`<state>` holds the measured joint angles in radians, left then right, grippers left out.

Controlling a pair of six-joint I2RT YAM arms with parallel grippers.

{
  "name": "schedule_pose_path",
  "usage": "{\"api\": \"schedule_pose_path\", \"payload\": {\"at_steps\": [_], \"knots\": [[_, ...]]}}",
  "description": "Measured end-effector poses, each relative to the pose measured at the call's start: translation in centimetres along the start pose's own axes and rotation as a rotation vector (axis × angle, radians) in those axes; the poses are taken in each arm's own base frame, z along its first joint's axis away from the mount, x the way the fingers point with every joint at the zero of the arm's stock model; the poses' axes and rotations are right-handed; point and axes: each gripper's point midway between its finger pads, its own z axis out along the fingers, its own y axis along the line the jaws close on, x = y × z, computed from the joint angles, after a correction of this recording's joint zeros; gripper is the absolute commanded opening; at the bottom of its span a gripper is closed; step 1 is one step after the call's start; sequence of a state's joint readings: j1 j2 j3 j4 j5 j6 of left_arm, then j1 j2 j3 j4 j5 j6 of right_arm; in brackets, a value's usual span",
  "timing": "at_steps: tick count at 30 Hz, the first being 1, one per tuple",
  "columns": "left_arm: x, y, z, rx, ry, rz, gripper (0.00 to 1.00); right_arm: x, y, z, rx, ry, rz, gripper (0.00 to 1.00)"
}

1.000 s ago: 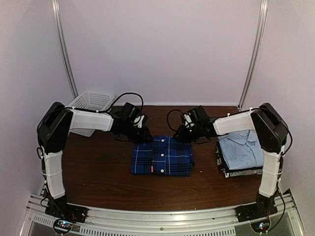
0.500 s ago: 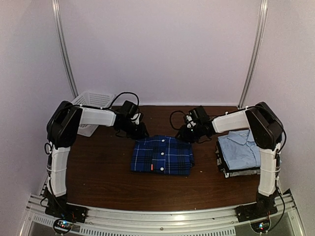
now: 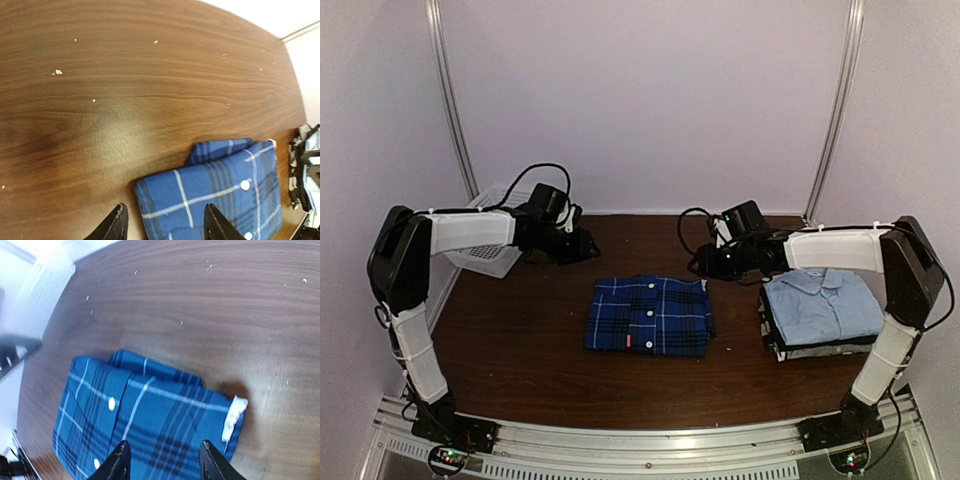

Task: Fold and stack the long sleeve shirts
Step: Smooth out the square-folded shirt at the center of the board.

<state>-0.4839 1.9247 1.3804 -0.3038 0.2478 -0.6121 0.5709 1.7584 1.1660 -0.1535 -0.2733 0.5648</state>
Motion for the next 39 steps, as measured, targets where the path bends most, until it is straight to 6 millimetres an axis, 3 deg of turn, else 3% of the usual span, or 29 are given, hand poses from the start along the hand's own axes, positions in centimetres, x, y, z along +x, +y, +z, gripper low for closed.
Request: {"api": "schedule_pose_path", "payload": {"at_steps": [3,6,13,23,33,39], "knots": [[0.5,-0.6,-2.5,0.025,-0.03,0.01,0.54,2.3,0.5,-1.0,-0.004,0.024,-0.014,0.41],[2.3,-0.5,-4.1,0.04,-0.017,0.007,0.54,5.4,1.4,-1.8,-0.018,0.066,-0.032,0.4],[7.2,1.0,-5.0,0.044,0.054,-0.03,0.55,11.6,3.4,-2.7,-0.058,0.152,-0.05,0.38],[11.6,1.5,-4.2,0.078,0.141,-0.063,0.55,17.1,0.0,-2.6,-0.007,0.231,0.026,0.36],[12.6,0.9,-3.7,0.111,0.169,-0.062,0.55,17.9,0.5,-2.9,-0.008,0.237,0.027,0.37],[14.4,1.0,-2.5,0.112,0.23,-0.065,0.55,16.0,0.7,-4.8,0.009,0.166,0.017,0.44]]}}
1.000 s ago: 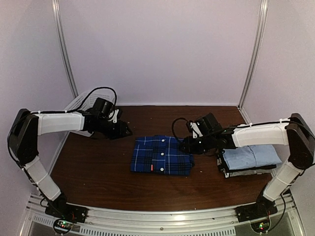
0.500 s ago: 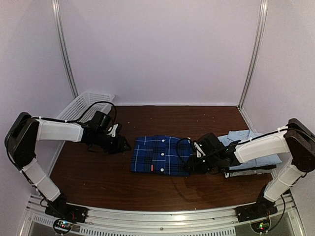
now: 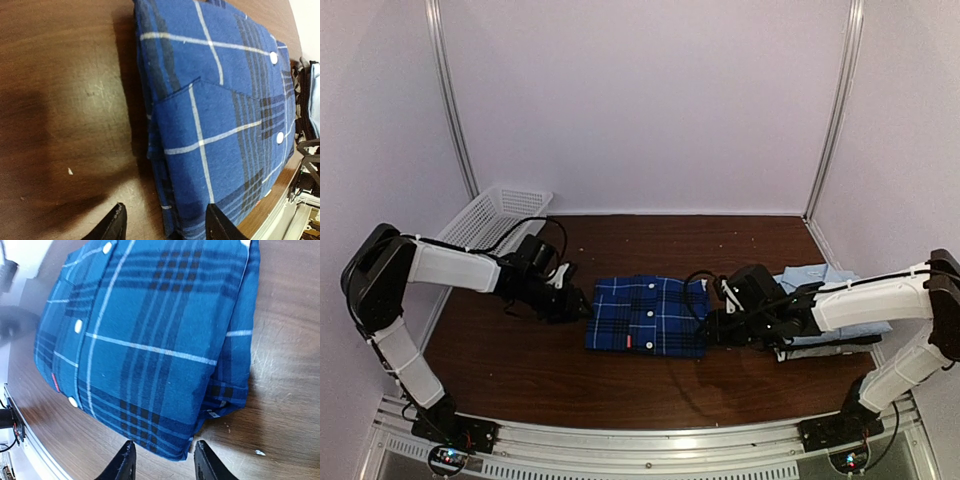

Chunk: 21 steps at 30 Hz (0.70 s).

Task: Fold and stack the long sleeve shirts
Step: Smooth out the square-folded shirt at the center of the board, then move the square-folded shirt to the center of the board.

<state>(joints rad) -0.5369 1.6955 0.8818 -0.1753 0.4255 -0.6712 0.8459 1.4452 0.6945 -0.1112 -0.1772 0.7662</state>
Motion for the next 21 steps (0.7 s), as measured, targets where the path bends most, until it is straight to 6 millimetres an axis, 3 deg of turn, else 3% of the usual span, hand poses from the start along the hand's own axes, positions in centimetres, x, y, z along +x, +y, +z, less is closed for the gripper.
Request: {"api": "schedule_pose_path", "payload": {"at_steps": [6,21], "knots": [[1.1,-0.1,1.3,-0.007,0.047,0.004,0.55,-1.4,0.2,-1.5,0.015,-0.062,-0.004,0.56],[-0.4,-0.9,3.3,-0.042,0.059,0.015,0.48,-3.9,-0.3,-3.7,0.039,-0.156,0.012,0.65]]}}
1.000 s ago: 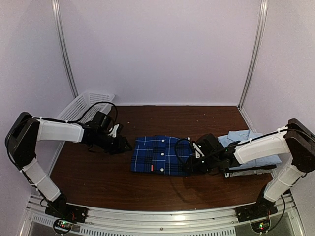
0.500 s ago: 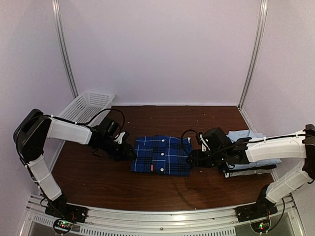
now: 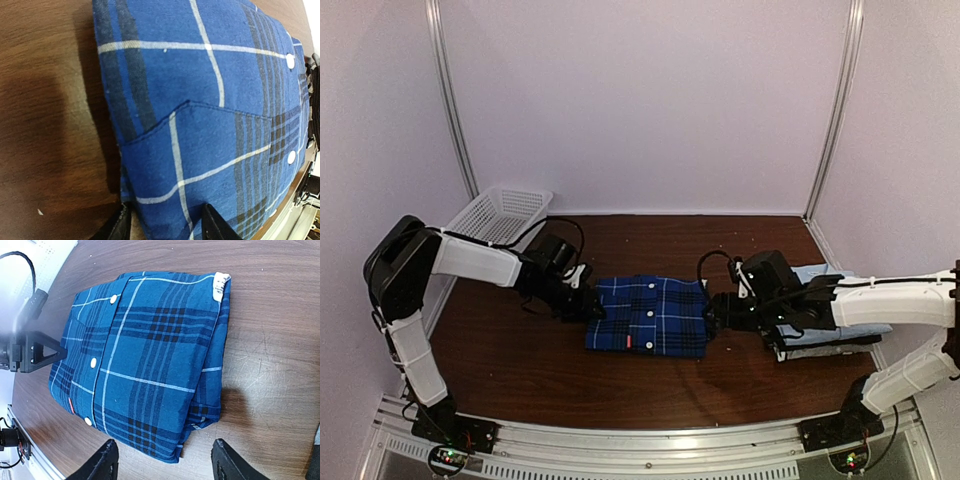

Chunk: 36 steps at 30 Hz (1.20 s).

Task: Fold and stack the long sleeve shirts
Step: Move the square-folded shirt to the center of the board.

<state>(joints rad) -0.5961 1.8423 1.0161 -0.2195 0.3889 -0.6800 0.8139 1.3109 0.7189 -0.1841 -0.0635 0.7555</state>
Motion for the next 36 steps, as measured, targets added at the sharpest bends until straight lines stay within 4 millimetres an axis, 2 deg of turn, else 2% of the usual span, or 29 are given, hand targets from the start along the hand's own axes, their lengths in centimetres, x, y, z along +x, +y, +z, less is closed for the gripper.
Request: {"api": "schedule_pose_path", "payload": {"at_steps": [11,16,19,20,25,29,36], "knots": [[-0.3,-0.2,0.6,-0.004,-0.004,-0.026,0.34,0.2,-0.9,-0.1,0.009,-0.003,0.009,0.66],[-0.3,-0.3,0.9,-0.005,-0.008,-0.062,0.18,-0.1,-0.8,-0.1,0.001,-0.018,0.015,0.66],[-0.3,-0.3,1.1,-0.002,-0.006,-0.078,0.02,-0.3,-0.7,0.0,-0.007,-0.024,0.016,0.66],[-0.3,-0.4,1.2,0.001,-0.006,-0.084,0.0,-0.3,-0.6,0.1,-0.01,-0.023,0.016,0.66],[-0.3,-0.8,1.2,0.011,-0.008,-0.097,0.0,-0.3,-0.7,0.3,-0.013,-0.024,0.019,0.66],[-0.4,-1.0,0.5,0.006,-0.018,-0.096,0.0,-0.2,-0.6,0.6,-0.017,-0.022,0.019,0.66],[-0.3,-1.5,-3.5,-0.032,-0.036,-0.046,0.0,0.8,-0.9,1.8,-0.013,0.022,0.017,0.61]]}}
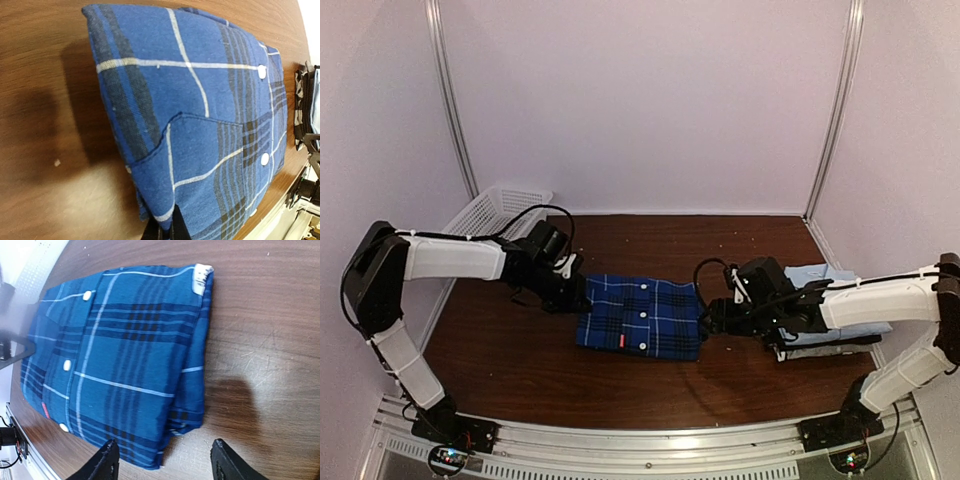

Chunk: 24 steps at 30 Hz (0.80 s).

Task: Fold and stack the long sleeve shirts
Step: Move the square-folded shirt to the center of the board, then pick up the square-folded shirt from the center of the board.

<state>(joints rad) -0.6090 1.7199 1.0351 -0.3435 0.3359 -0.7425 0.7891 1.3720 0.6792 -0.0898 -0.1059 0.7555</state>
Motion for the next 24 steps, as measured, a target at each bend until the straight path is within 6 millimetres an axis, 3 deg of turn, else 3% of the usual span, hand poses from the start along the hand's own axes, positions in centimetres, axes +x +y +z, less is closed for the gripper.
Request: {"api": "schedule_pose_path", "payload": {"at_steps": [4,7,13,18,24], "knots": [[-0.1,1.2,-3.0,-0.036,-0.006,0.023,0.0,0.5,0.3,1.2,-0.008,0.037,-0.001,0.54],[-0.4,2.5,-5.2,-0.067,-0.017,0.031,0.0,0.3,1.7,2.5,-0.033,0.055,-0.006,0.5],[-0.4,4.7,-8.4,-0.129,-0.012,0.049,0.0,-0.6,6.3,6.7,-0.118,0.076,-0.025,0.39],[-1.2,4.6,-10.2,-0.145,-0.019,0.084,0.0,-0.5,9.9,10.6,-0.159,0.102,-0.053,0.29],[-3.1,3.5,-12.7,-0.137,-0.067,0.112,0.0,-0.5,11.8,13.6,-0.168,0.113,-0.063,0.26]]}}
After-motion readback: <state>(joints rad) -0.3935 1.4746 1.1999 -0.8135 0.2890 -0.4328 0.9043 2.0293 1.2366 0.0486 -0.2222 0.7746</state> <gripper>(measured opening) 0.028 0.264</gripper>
